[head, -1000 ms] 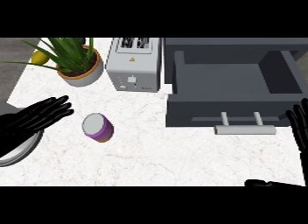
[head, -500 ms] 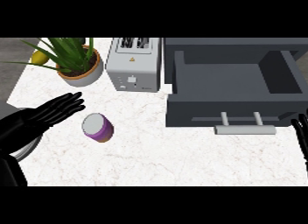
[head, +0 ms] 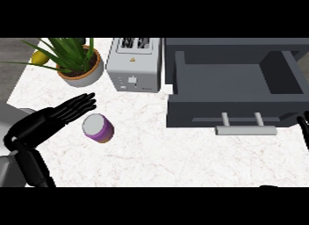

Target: Pick up the can, place it into the drawer and close the drawer

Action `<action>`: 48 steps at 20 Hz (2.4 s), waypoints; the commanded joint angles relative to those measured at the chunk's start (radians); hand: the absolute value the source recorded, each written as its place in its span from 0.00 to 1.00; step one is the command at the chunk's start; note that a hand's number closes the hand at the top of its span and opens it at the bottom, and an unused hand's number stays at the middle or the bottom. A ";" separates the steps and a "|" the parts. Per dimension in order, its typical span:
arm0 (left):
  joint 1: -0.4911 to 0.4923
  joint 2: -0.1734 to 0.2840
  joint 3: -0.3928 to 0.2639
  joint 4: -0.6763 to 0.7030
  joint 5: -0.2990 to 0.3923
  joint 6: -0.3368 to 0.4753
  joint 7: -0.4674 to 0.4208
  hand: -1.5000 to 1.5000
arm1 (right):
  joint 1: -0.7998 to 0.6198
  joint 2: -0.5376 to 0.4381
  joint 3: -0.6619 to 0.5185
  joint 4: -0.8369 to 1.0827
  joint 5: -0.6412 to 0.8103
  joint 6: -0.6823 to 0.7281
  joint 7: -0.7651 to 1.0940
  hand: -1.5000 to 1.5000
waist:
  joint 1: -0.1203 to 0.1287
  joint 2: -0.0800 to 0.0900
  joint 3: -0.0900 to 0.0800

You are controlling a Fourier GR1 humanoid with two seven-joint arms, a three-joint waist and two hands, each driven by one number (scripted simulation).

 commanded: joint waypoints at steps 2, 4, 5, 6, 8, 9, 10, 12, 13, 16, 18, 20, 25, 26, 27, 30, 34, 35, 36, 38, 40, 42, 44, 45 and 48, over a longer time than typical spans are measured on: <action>0.018 -0.022 0.030 0.106 -0.157 -0.053 -0.164 0.00 | 0.038 0.013 -0.026 0.037 -0.007 0.038 -0.072 0.00 | -0.001 0.000 0.000; -0.017 -0.040 0.032 0.161 -0.217 -0.018 -0.205 0.00 | -0.017 0.014 -0.007 -0.028 0.007 0.002 0.040 0.00 | 0.000 0.000 0.000; -0.065 -0.062 0.010 0.198 -0.242 0.011 -0.191 0.00 | -0.041 -0.011 -0.057 0.059 -0.022 0.030 -0.020 0.00 | -0.001 0.001 0.000; 0.000 -0.030 0.036 0.099 -0.171 -0.008 -0.152 0.00 | 0.028 0.030 0.016 -0.057 0.022 0.026 0.019 0.00 | 0.001 -0.001 0.000; -0.082 -0.033 0.032 0.310 -0.342 -0.001 -0.331 0.00 | 0.025 0.038 0.009 -0.014 0.024 0.027 -0.020 0.00 | -0.005 0.001 -0.001; -0.045 -0.063 0.013 0.278 -0.356 0.028 -0.355 0.00 | -0.025 0.006 -0.023 -0.016 -0.008 0.031 0.046 0.00 | -0.001 0.001 0.000; -0.133 -0.054 0.024 0.345 -0.345 0.034 -0.333 0.00 | 0.024 0.060 0.030 -0.022 0.046 0.017 -0.021 0.00 | -0.004 0.001 0.000; -0.041 -0.020 0.029 0.270 -0.338 -0.001 -0.349 0.00 | -0.018 0.051 0.014 0.030 0.065 0.007 -0.025 0.00 | 0.002 0.000 0.000; -0.116 -0.043 0.019 0.365 -0.389 0.043 -0.388 0.00 | -0.025 0.039 0.010 0.016 0.064 0.013 -0.002 0.00 | -0.001 0.001 0.000; -0.139 0.007 0.022 0.502 -0.453 0.032 -0.524 0.00 | -0.055 -0.004 -0.073 0.085 -0.017 0.055 -0.040 0.00 | -0.005 0.002 -0.001; -0.154 0.008 0.001 0.564 -0.500 0.066 -0.594 0.00 | -0.008 0.064 0.002 0.051 0.056 0.018 -0.059 0.00 | -0.007 0.002 -0.001; -0.179 0.005 0.000 0.592 -0.482 0.065 -0.564 0.00 | 0.012 0.027 -0.042 0.046 0.010 0.066 -0.076 0.00 | -0.006 0.001 0.000; -0.173 0.030 -0.038 0.651 -0.522 0.093 -0.676 0.00 | -0.021 0.037 -0.022 -0.049 0.027 0.021 0.048 0.00 | -0.005 0.001 -0.001; -0.192 0.050 -0.045 0.733 -0.555 0.105 -0.731 0.00 | -0.077 0.025 -0.046 0.052 0.017 0.028 -0.007 0.00 | -0.006 0.003 -0.001; -0.237 0.067 -0.029 0.784 -0.541 0.093 -0.748 0.00 | -0.022 0.042 -0.021 0.029 0.044 0.036 -0.029 0.00 | -0.011 0.004 -0.001; -0.252 0.075 -0.055 0.844 -0.559 0.110 -0.799 0.00 | 0.013 0.055 0.004 0.022 0.063 0.051 -0.066 0.00 | -0.016 0.005 -0.002; -0.286 0.084 -0.073 0.986 -0.597 0.168 -0.877 0.00 | -0.007 0.033 -0.050 0.033 -0.006 0.069 -0.049 0.00 | -0.021 0.007 -0.002; -0.284 0.075 -0.086 0.929 -0.583 0.148 -0.838 0.00 | 0.024 0.045 -0.031 -0.042 -0.002 0.061 -0.002 0.00 | -0.015 0.003 -0.001; -0.298 0.068 -0.083 0.957 -0.581 0.160 -0.837 0.00 | 0.023 0.033 -0.047 -0.063 -0.024 0.067 0.016 0.00 | -0.017 0.003 -0.001; -0.305 0.043 -0.081 1.008 -0.581 0.199 -0.855 0.00 | 0.022 0.040 -0.039 0.006 0.019 0.070 -0.047 0.00 | -0.017 0.005 -0.001; -0.319 0.084 -0.093 1.054 -0.603 0.185 -0.906 0.00 | -0.017 0.037 -0.037 -0.051 0.001 0.049 0.028 0.00 | -0.017 0.006 -0.002; -0.313 0.042 -0.107 1.055 -0.604 0.218 -0.895 0.00 | -0.010 0.059 -0.020 -0.033 0.013 0.041 0.021 0.00 | -0.014 0.005 -0.002; -0.323 0.042 -0.124 1.076 -0.621 0.235 -0.940 0.00 | -0.067 0.023 -0.066 -0.013 -0.020 0.040 0.047 0.00 | -0.015 0.007 -0.002; -0.327 0.047 -0.120 1.090 -0.609 0.210 -0.937 0.00 | -0.033 0.052 -0.013 -0.033 0.035 0.037 0.016 0.00 | -0.015 0.006 -0.002; -0.387 0.065 -0.112 1.152 -0.608 0.200 -0.931 0.00 | -0.052 0.056 -0.010 -0.004 0.032 0.036 0.017 0.00 | -0.017 0.008 -0.002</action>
